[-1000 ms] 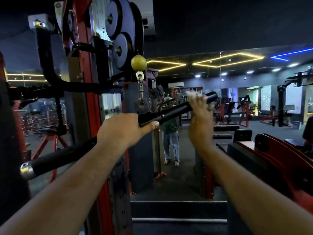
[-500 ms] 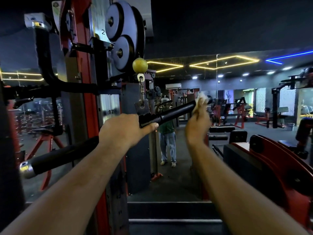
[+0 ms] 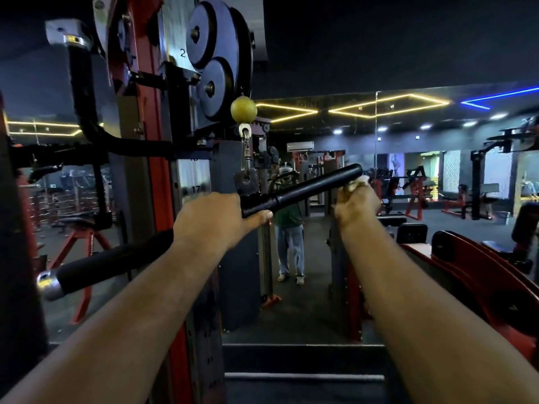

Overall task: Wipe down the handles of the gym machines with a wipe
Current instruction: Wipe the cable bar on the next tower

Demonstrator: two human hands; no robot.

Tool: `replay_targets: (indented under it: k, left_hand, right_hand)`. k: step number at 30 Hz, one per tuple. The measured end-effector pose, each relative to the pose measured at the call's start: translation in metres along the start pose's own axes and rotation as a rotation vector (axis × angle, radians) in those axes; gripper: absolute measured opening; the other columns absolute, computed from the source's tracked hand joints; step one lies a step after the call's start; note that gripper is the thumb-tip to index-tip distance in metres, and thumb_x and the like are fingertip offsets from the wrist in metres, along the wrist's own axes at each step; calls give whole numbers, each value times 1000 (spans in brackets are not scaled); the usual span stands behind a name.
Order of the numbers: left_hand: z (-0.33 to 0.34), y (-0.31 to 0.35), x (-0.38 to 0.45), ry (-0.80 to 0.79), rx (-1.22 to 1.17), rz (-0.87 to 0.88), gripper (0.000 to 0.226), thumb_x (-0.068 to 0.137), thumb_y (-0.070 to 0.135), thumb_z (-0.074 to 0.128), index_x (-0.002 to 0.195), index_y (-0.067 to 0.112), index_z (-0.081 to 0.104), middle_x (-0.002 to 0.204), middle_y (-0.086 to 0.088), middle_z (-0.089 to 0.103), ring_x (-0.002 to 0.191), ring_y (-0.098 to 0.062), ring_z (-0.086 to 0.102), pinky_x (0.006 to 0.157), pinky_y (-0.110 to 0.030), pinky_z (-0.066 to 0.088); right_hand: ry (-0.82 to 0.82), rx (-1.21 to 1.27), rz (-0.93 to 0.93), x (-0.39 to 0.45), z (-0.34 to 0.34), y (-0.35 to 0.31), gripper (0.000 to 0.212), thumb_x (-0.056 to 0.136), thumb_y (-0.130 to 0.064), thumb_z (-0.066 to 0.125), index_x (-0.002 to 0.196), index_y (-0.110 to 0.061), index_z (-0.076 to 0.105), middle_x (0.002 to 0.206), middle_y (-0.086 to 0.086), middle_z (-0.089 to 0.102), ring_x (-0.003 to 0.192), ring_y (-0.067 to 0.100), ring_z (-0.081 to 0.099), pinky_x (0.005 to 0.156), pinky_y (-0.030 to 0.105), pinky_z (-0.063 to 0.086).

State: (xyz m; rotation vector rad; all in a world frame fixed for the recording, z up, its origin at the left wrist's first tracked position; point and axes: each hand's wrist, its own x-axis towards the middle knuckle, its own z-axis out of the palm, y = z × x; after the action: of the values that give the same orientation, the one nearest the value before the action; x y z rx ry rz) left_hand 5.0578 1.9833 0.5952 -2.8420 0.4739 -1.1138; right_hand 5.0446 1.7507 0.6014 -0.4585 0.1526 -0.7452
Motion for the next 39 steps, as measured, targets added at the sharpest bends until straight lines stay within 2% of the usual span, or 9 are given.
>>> replay_targets:
  k: [9, 15, 20, 23, 25, 27, 30, 34, 39]
  left_hand:
    - [2, 4, 5, 22, 72, 14, 77, 82, 94, 23, 95, 23, 51, 76, 2, 52, 68, -19, 56, 58, -34, 46]
    - [0, 4, 3, 8, 43, 4, 80, 80, 96, 21, 93, 23, 54, 74, 2, 60, 64, -18, 60, 58, -34, 53]
    - [0, 2, 6, 0, 88, 26, 79, 81, 95, 25, 97, 23, 55, 76, 2, 60, 68, -19, 62, 59, -35, 52]
    - [-1, 1, 11, -57, 108, 46, 81, 78, 96, 28, 100, 21, 52, 78, 2, 58, 72, -20, 61, 62, -37, 53]
    - [-3, -2, 12, -151, 15, 68, 82, 76, 95, 35, 107, 20, 50, 82, 3, 57, 79, -20, 61, 69, -37, 53]
    - [-10, -13, 9, -276, -130, 109, 91, 71, 94, 41, 124, 20, 48, 96, 3, 61, 89, -18, 61, 79, -38, 54]
    - [-25, -49, -14, -329, -109, 132, 106, 63, 96, 38, 146, 30, 38, 107, 9, 63, 94, -14, 63, 86, -41, 56]
    - [-52, -93, -62, -201, 86, 112, 87, 67, 96, 21, 131, 42, 41, 90, 18, 59, 75, -3, 58, 68, -34, 54]
    - [-80, -126, -110, -76, 292, 92, 74, 73, 86, 5, 119, 40, 41, 94, 16, 59, 76, -8, 62, 58, -30, 49]
  right_hand:
    - [-228, -128, 223, -59, -6, 79, 24, 105, -5, 45, 121, -3, 63, 114, 15, 70, 107, 27, 69, 102, 41, 54]
    - [-58, -333, -163, 1, -4, 24, 30, 107, -10, 42, 128, -19, 61, 102, -5, 61, 93, 7, 60, 84, 24, 52]
    - [-184, -793, -510, 23, -33, 35, 37, 107, -19, 44, 141, -29, 54, 102, -5, 63, 74, 1, 57, 67, 17, 52]
    - [-542, -1005, -745, 14, -45, 61, 49, 106, -15, 42, 146, -42, 40, 128, 11, 61, 106, 22, 62, 98, 47, 53]
    - [-713, -1259, -935, 9, -45, 76, 57, 105, -9, 39, 151, -42, 32, 151, 9, 49, 139, 30, 46, 115, 64, 32]
    - [-736, -1414, -1113, 9, -42, 79, 58, 103, -6, 41, 155, -31, 33, 162, -1, 34, 153, 15, 20, 124, 60, 9]
    - [-611, -1369, -1100, 26, -46, 72, 59, 101, -6, 49, 152, -33, 35, 161, -7, 36, 153, 10, 17, 124, 60, 1]
    - [-572, -1262, -966, 15, -43, 78, 55, 101, -2, 46, 148, -32, 44, 160, -5, 38, 153, 13, 17, 122, 63, -2]
    - [-1018, -1180, -1098, -76, -33, 113, 53, 101, 0, 43, 148, -24, 48, 158, -9, 33, 151, 9, 19, 126, 54, 0]
